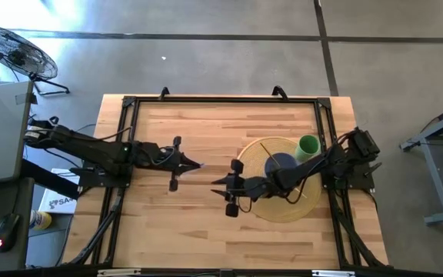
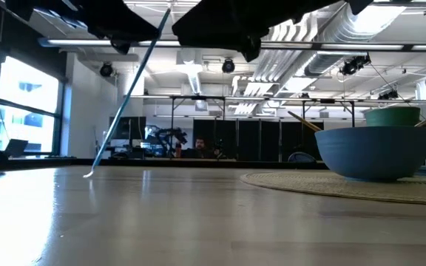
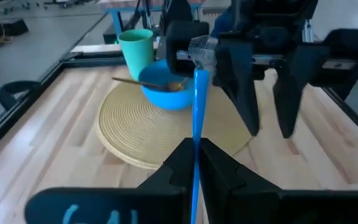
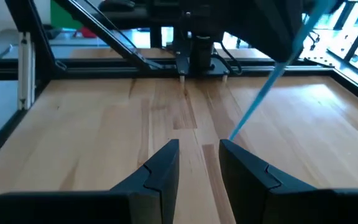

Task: Pick & Place Utensil
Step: Put the blue straw into the green cup on the brown placemat

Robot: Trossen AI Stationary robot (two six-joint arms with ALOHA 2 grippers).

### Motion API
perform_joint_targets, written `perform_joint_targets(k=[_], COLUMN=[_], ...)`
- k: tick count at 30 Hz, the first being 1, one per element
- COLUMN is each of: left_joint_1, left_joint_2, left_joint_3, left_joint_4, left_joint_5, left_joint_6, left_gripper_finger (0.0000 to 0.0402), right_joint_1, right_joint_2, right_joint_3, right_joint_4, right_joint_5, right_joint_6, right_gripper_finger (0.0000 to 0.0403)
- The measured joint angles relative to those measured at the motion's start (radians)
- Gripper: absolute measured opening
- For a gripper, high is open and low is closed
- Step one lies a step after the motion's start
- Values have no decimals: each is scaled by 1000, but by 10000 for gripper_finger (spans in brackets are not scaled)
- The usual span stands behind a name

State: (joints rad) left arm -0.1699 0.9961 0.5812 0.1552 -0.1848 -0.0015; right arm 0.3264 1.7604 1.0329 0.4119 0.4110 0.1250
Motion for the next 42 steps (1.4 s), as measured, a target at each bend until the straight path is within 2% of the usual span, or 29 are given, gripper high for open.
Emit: perform_joint_targets(k=[8, 12, 20, 24, 27, 34, 42], left_joint_1=[0, 0, 0, 0, 0, 0, 0], left_joint_2=[8, 9, 14, 49, 90, 162, 165], left_joint_3=[-24, -24, -24, -24, -24, -24, -24], left_joint_4=[119, 178, 232, 275, 325, 442, 480], left_joint_5=[6, 42, 57, 68, 72, 105, 122], left_joint_6=[-7, -8, -8, -9, -9, -9, -8], left_gripper_finger=[14, 14, 14, 14, 14, 14, 14], right_joint_1=[0, -10, -35, -38, -41, -40, -45], right_joint_2=[7, 6, 6, 5, 5, 5, 5], right_joint_3=[0, 0, 0, 0, 0, 0, 0], right_joint_4=[10, 11, 18, 58, 87, 104, 176], right_joint_5=[63, 65, 64, 88, 81, 136, 104], right_joint_6=[-25, -25, -21, -13, -12, -13, -18], right_gripper_finger=[108, 114, 188, 228, 243, 240, 204])
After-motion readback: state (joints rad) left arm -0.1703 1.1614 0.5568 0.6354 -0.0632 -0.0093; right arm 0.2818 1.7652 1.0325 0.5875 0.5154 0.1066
